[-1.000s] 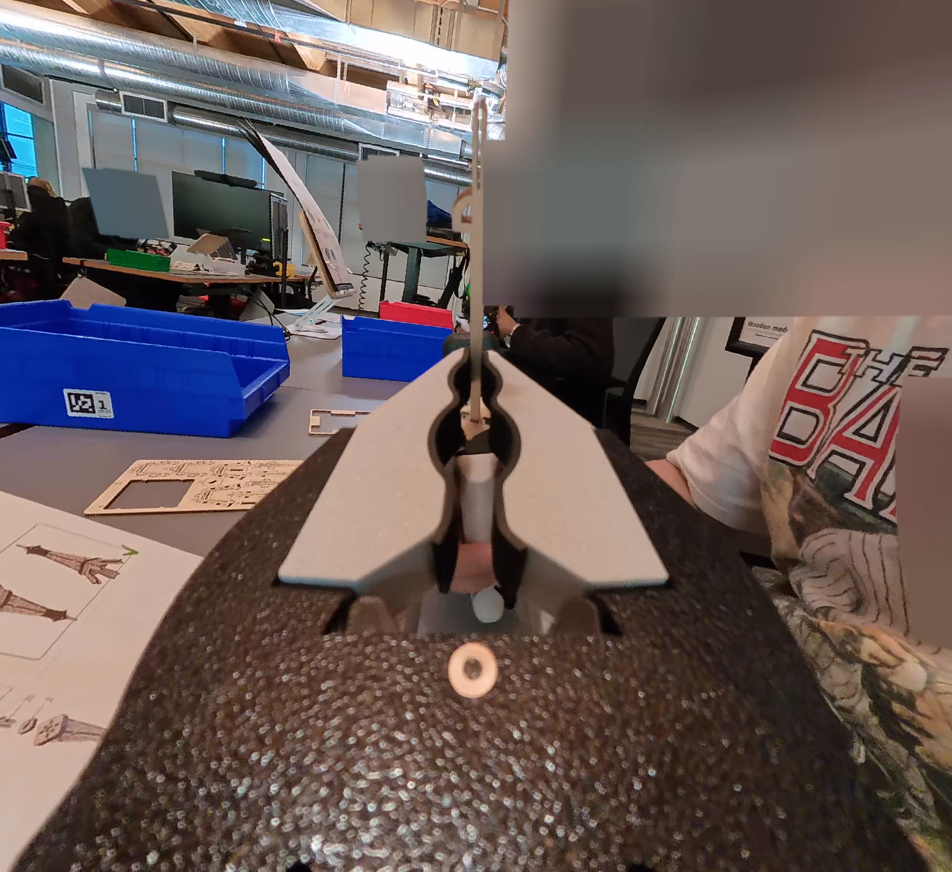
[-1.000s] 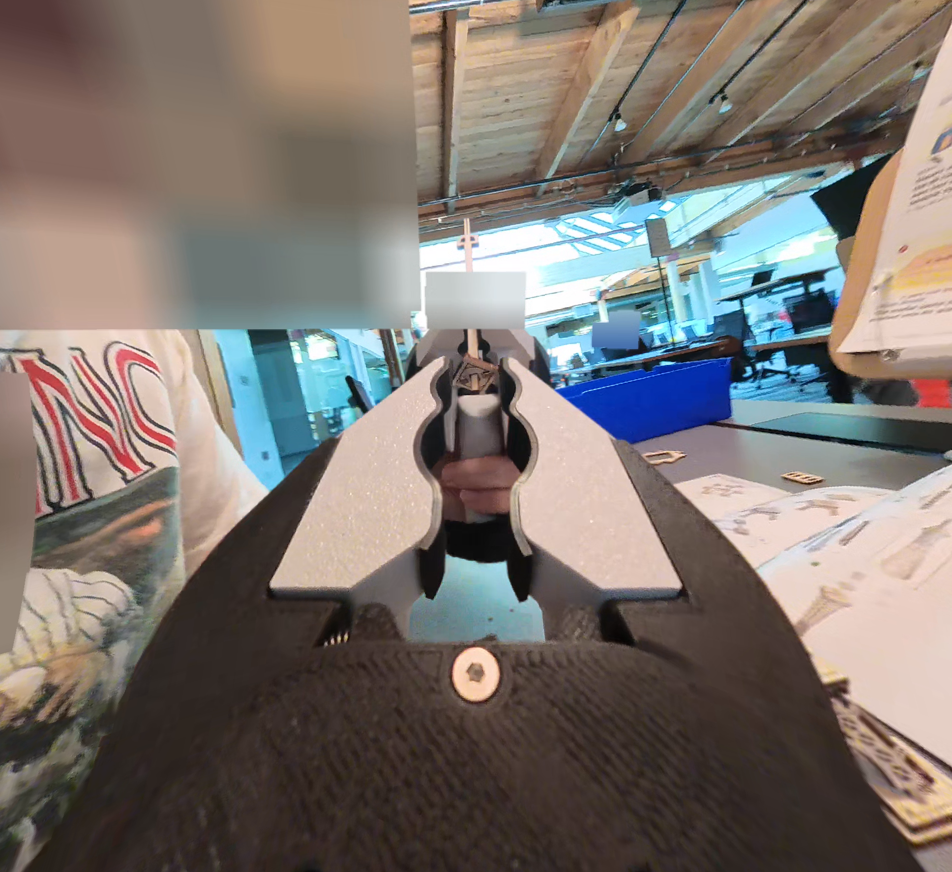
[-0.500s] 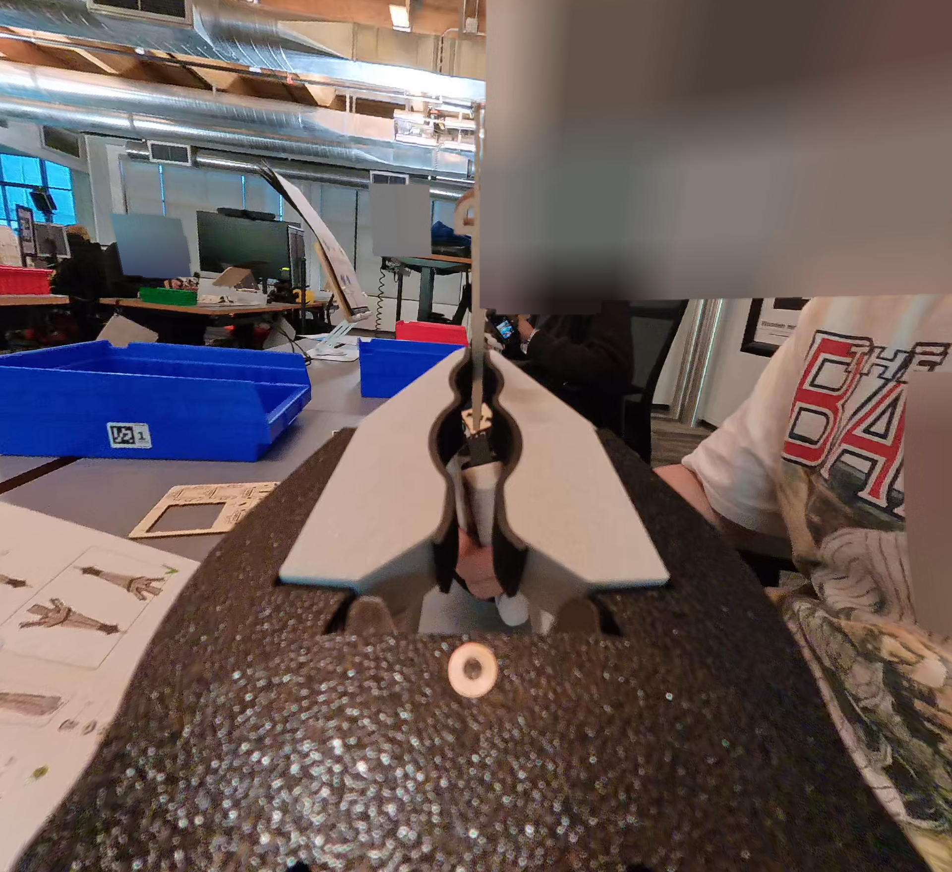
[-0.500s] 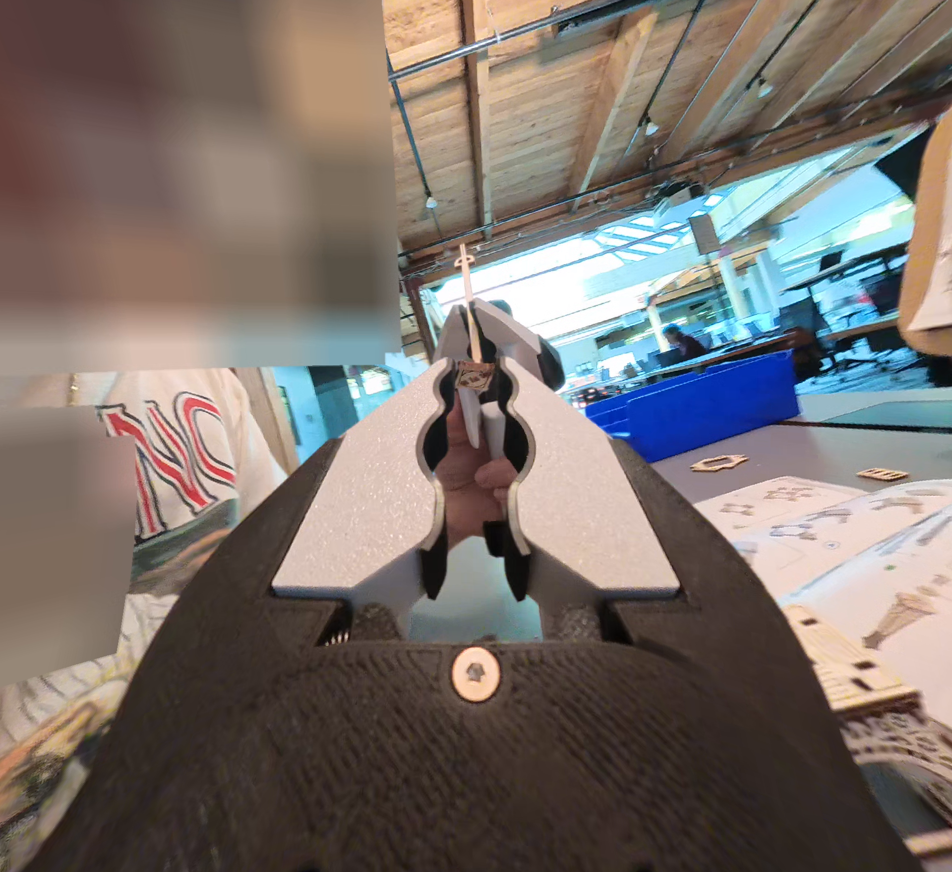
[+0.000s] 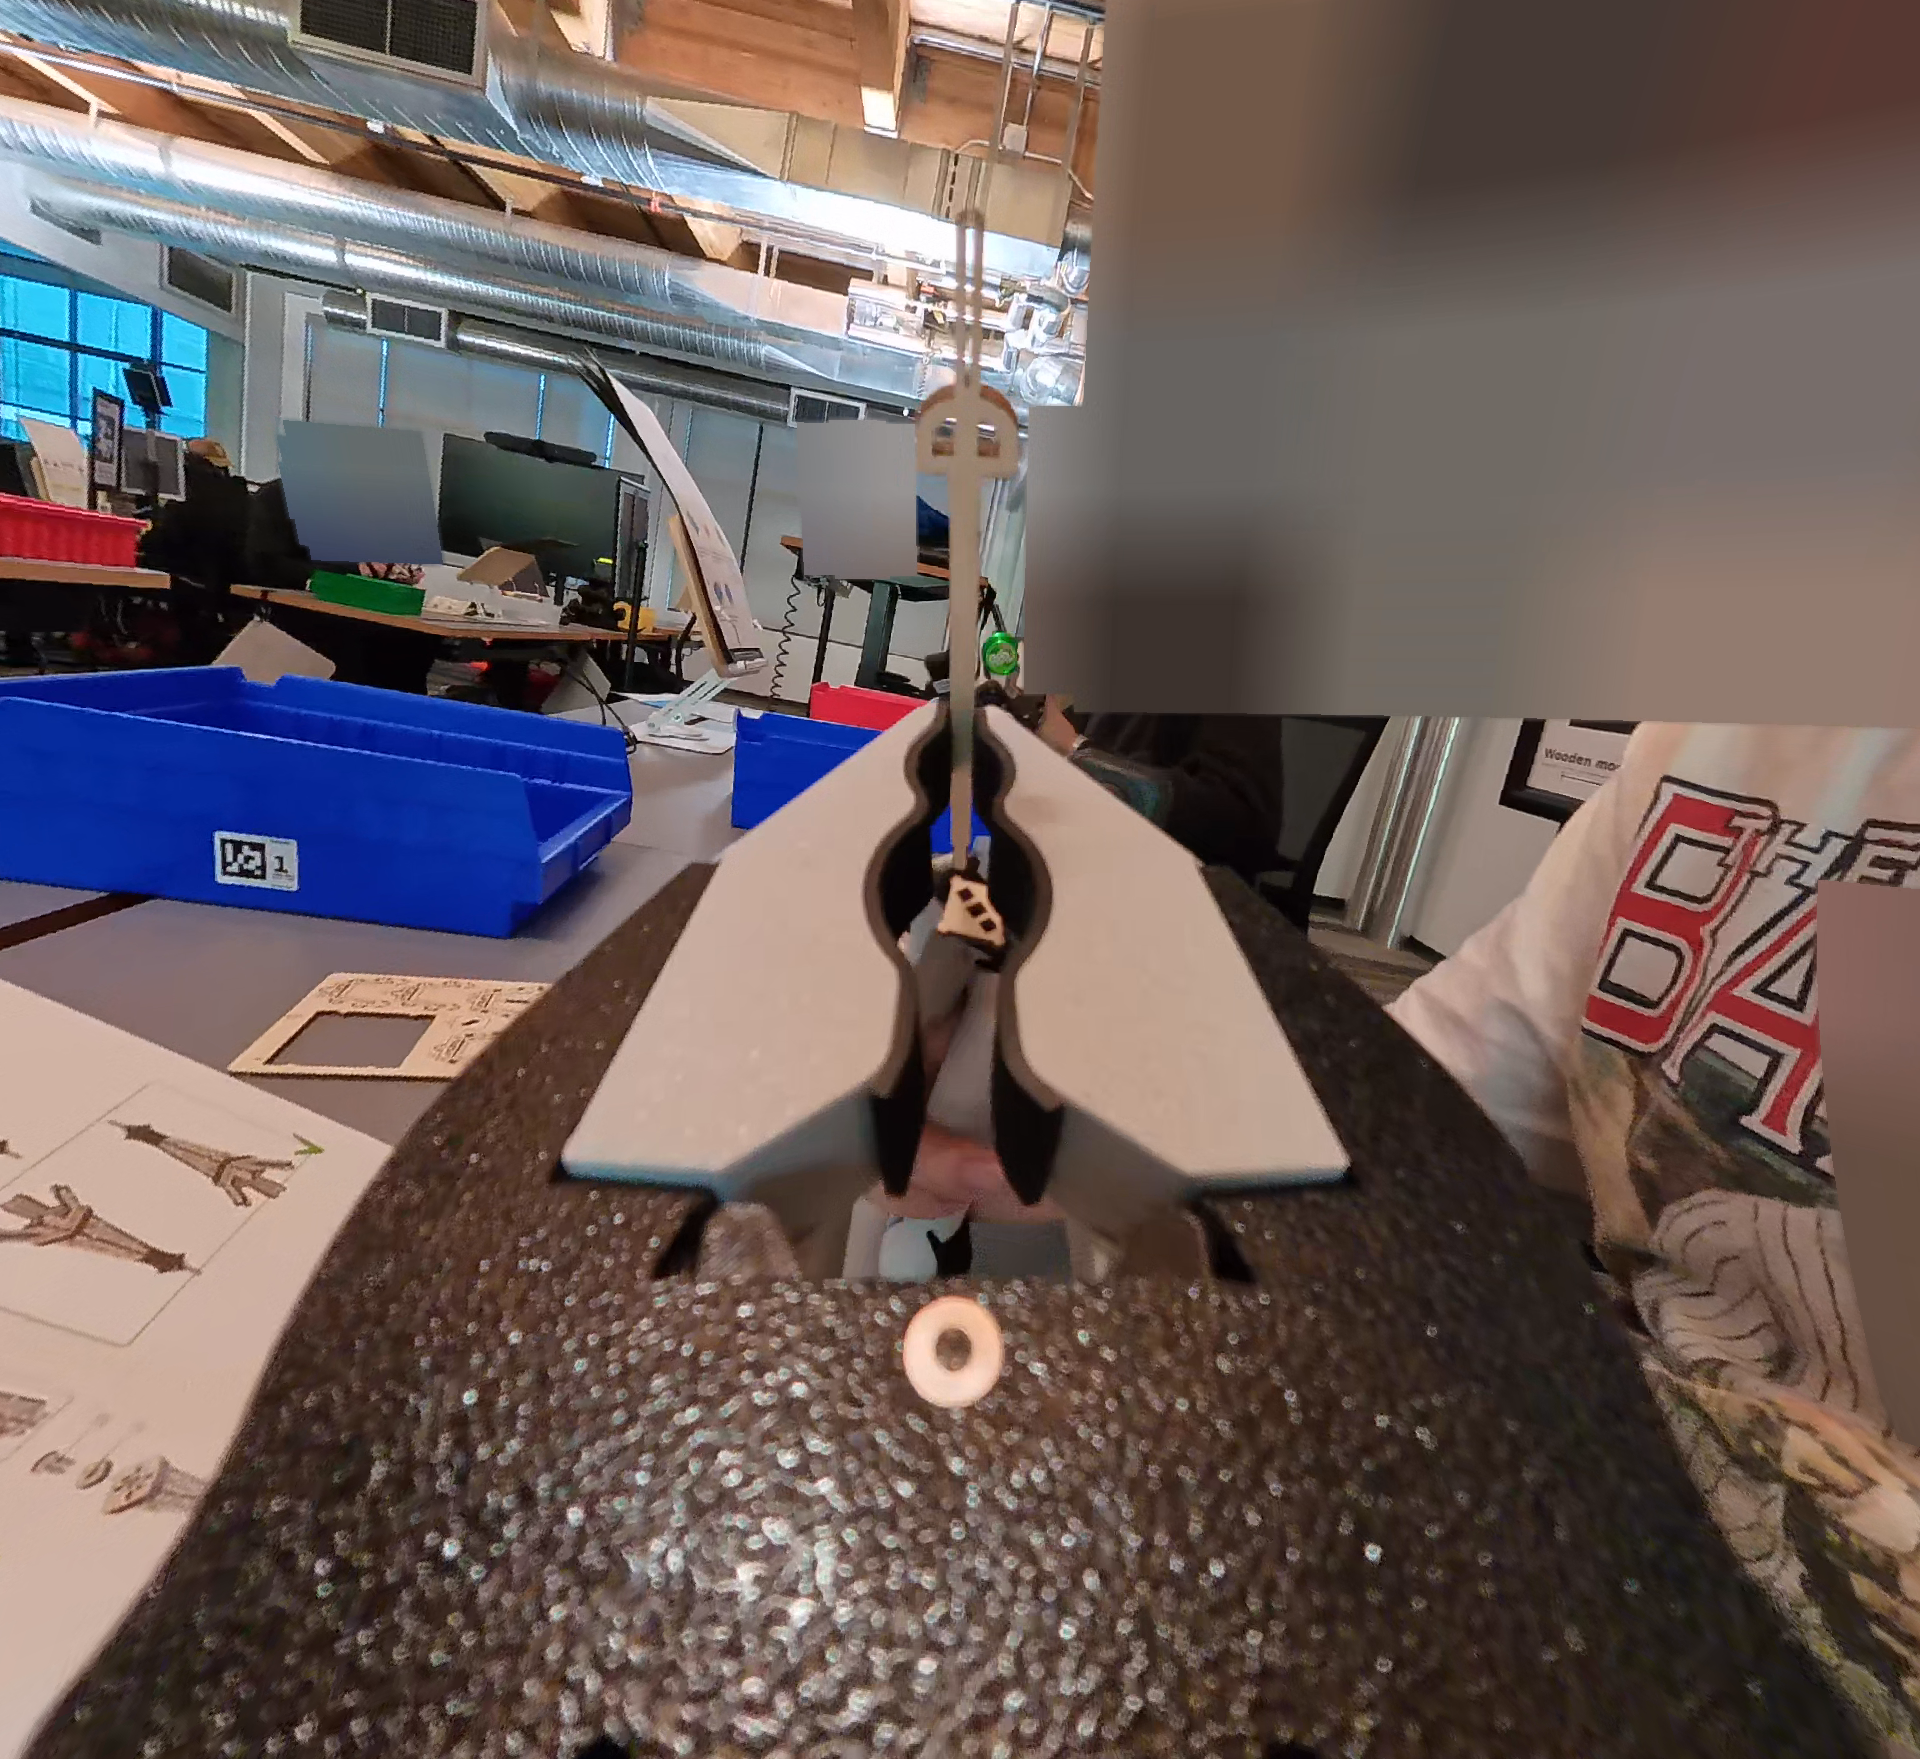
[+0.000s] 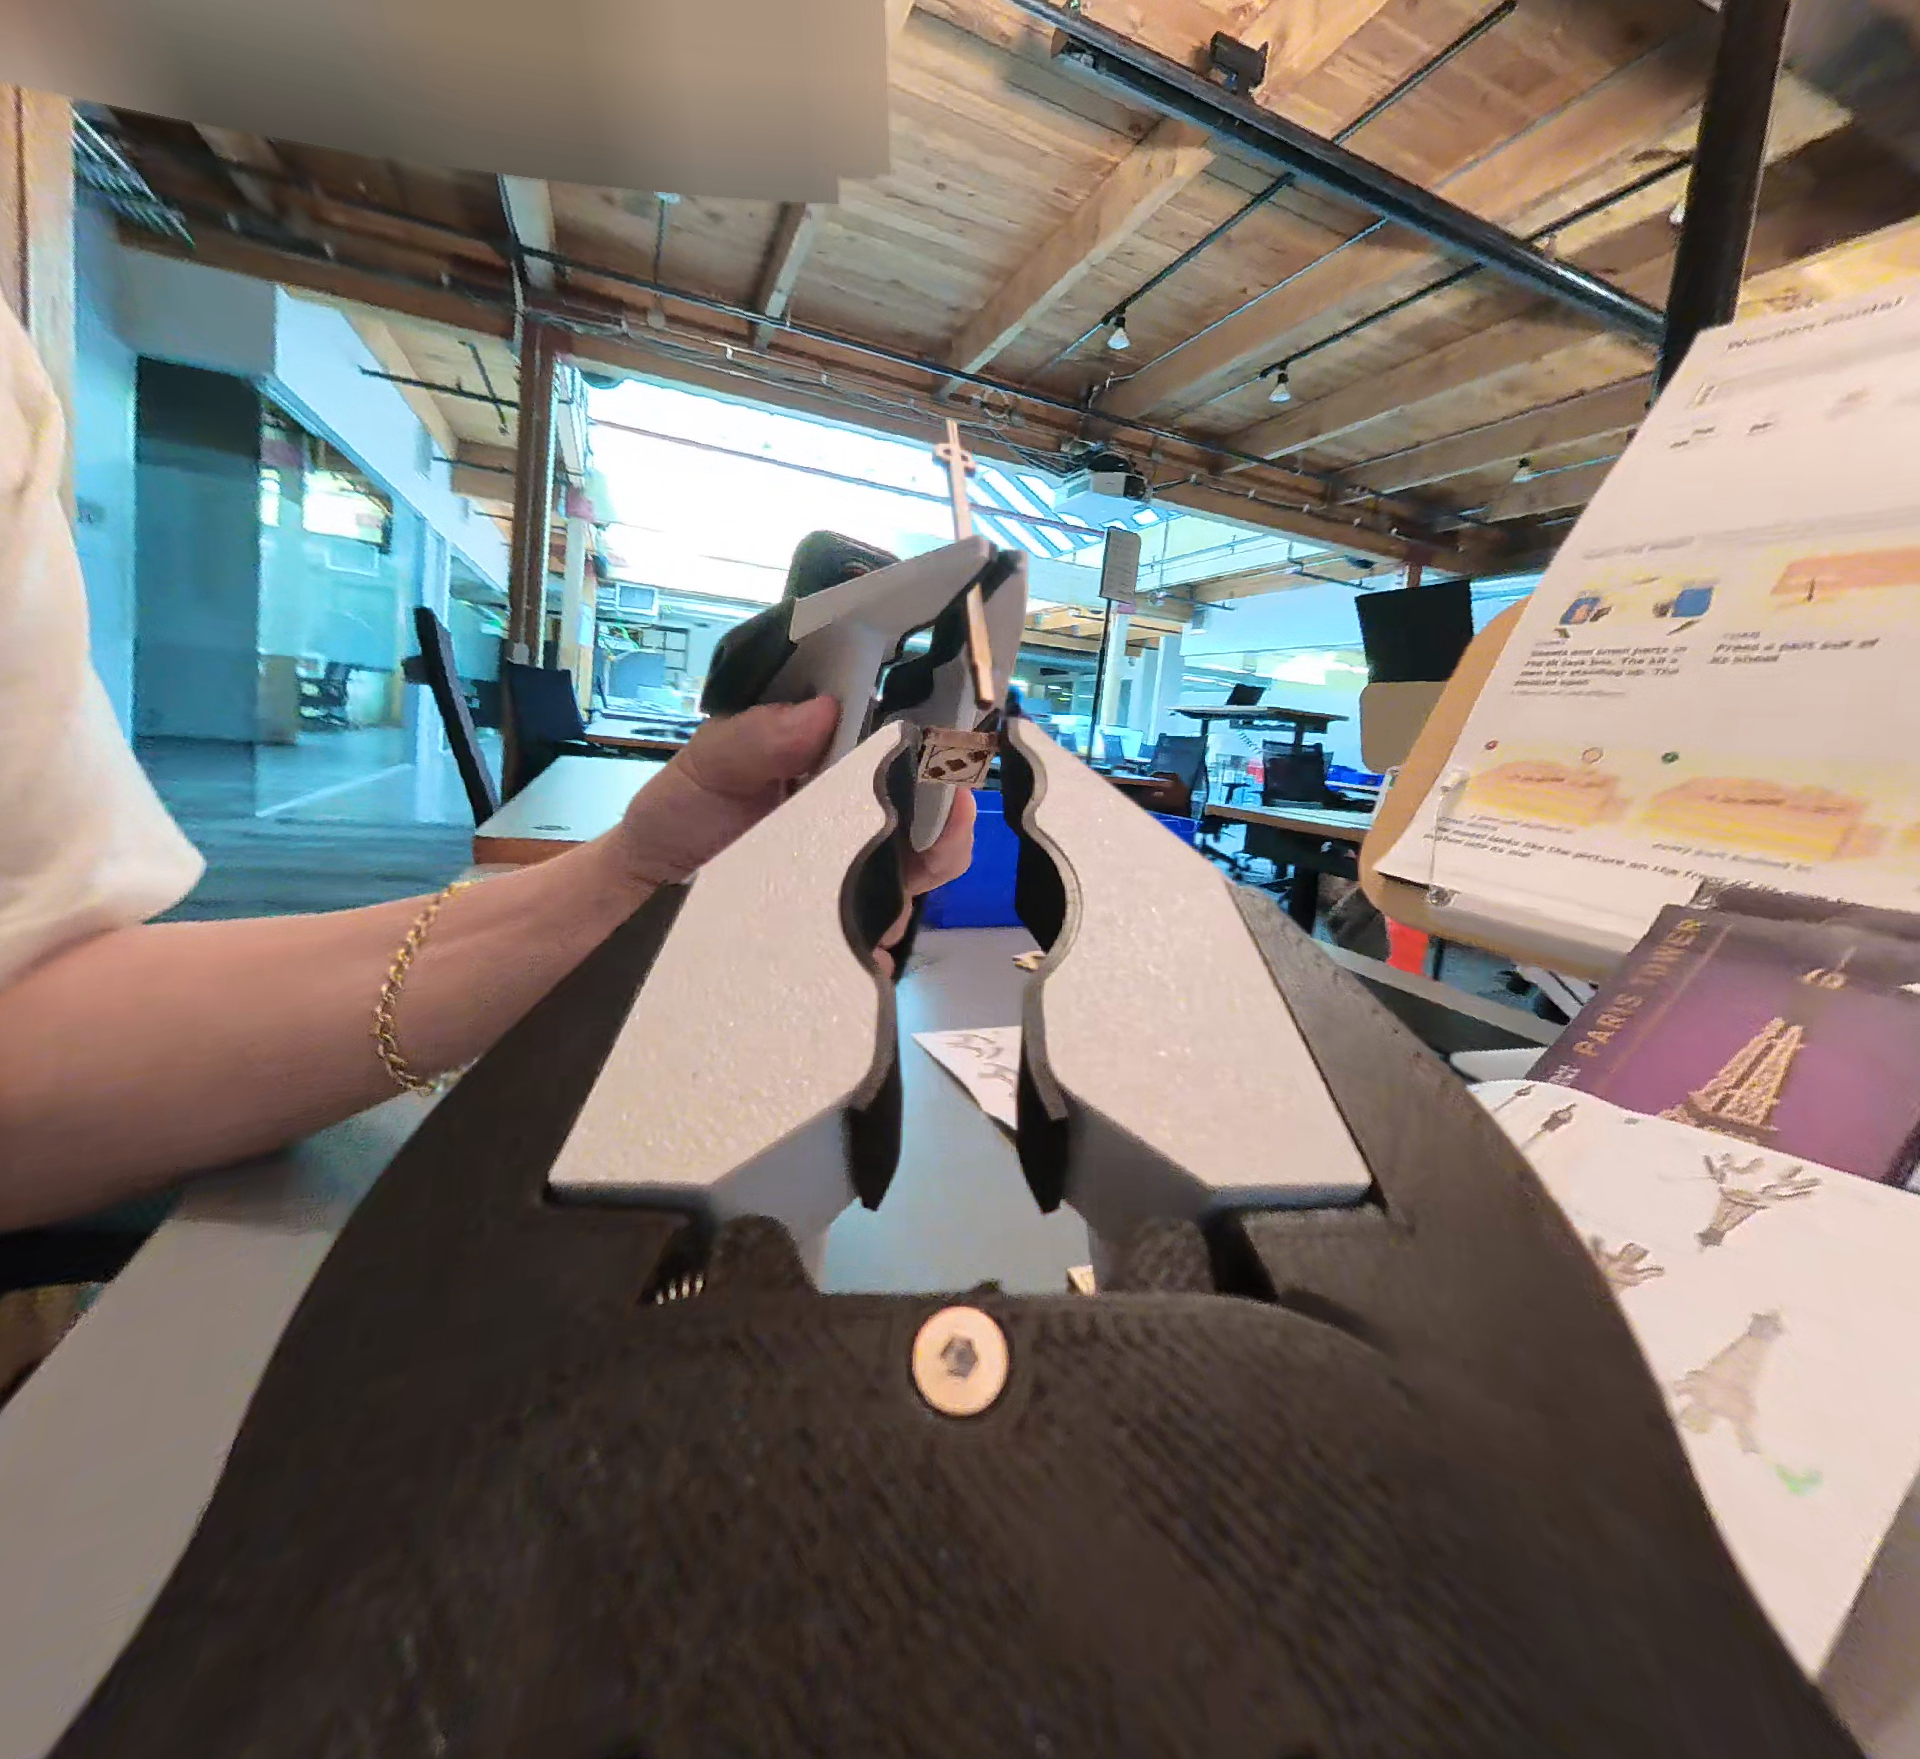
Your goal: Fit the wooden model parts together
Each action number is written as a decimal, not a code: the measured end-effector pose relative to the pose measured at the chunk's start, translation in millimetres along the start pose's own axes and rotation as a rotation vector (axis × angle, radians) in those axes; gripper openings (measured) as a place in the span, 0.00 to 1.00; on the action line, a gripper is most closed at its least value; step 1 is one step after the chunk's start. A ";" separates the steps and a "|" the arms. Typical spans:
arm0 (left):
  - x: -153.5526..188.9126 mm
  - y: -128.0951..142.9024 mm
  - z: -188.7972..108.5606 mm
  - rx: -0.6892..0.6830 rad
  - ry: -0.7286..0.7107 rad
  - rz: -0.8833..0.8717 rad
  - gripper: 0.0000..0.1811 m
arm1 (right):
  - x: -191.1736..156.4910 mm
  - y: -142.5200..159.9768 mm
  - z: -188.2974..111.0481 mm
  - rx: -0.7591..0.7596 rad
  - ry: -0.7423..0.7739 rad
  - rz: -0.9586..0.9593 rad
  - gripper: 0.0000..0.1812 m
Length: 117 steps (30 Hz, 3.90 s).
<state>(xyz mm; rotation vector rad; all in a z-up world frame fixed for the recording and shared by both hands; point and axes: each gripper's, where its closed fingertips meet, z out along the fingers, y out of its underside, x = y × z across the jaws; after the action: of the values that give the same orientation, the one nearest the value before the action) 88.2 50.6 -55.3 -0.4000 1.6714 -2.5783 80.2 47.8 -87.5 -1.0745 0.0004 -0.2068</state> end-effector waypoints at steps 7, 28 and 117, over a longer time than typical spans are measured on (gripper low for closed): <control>-0.2 0.2 0.5 -0.003 0.003 -0.025 0.00 | 5.3 -2.6 0.9 -0.010 0.065 -0.137 0.07; -1.8 6.0 4.1 -0.013 -0.002 -0.046 0.00 | 7.9 -5.6 1.4 -0.041 0.180 -0.402 0.07; -38.3 17.6 -7.0 -0.096 -0.232 -0.186 0.01 | 37.5 28.0 -7.5 -0.377 0.371 -0.743 0.00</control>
<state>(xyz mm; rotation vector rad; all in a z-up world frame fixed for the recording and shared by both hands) 121.7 56.3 -81.2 -0.8622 1.7531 -2.4592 120.9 47.8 -111.7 -1.3615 -0.0286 -1.1097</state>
